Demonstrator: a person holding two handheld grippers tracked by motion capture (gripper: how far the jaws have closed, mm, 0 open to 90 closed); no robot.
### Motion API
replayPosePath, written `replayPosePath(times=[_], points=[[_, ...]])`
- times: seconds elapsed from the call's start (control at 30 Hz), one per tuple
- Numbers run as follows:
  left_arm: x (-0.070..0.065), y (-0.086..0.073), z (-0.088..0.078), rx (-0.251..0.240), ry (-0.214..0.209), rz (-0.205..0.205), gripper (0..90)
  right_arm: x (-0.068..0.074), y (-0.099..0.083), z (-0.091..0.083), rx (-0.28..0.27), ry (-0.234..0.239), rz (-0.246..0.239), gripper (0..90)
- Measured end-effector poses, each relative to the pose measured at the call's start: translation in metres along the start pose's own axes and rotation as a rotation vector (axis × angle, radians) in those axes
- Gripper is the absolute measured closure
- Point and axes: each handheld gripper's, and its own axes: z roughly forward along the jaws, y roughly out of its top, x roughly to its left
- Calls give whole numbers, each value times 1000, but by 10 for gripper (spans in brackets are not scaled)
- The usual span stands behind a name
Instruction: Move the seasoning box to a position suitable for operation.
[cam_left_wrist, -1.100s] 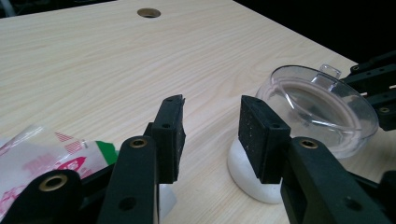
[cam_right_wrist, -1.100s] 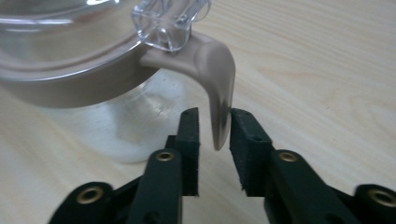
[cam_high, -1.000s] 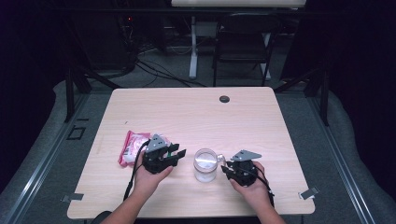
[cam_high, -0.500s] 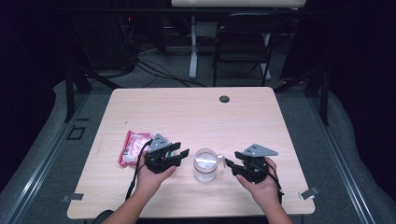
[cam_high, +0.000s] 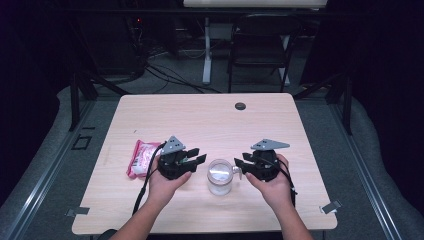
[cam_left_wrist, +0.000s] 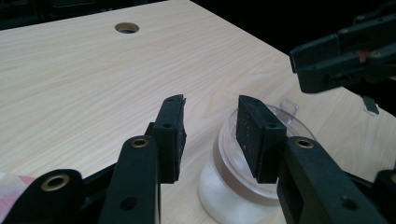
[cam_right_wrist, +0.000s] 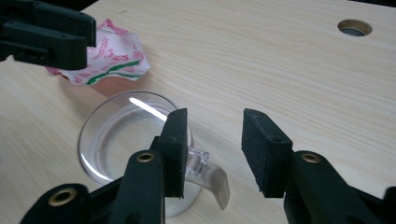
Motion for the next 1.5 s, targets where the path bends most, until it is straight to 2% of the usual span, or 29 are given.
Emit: replayPosePath(times=[0.07,0.13,0.2,0.37,0.57,0.73,0.97,1.2,1.37,1.5], points=[[-1,-7,1,29,-10,10,647,1,-2,1,-5,-8,3,621],[-2,-14,1,45,-5,37,676,1,-4,2,-7,-12,7,636],[-1,-20,1,60,-6,44,713,1,-6,2,-11,-11,6,650],[-1,-27,0,71,-36,19,793,3,-7,1,-15,-2,16,663],[-3,-31,4,104,-42,27,850,1,-8,3,-1,2,16,777],[-5,-33,8,136,-69,44,889,1,-10,5,13,2,18,808],[-10,-36,13,163,-91,57,900,0,-12,9,23,12,28,816],[-12,-38,15,180,-94,54,900,0,-13,10,25,21,39,835],[-11,-38,16,177,-97,56,900,0,-13,11,27,42,52,846],[-12,-38,16,183,-101,56,900,0,-13,11,29,42,51,848]])
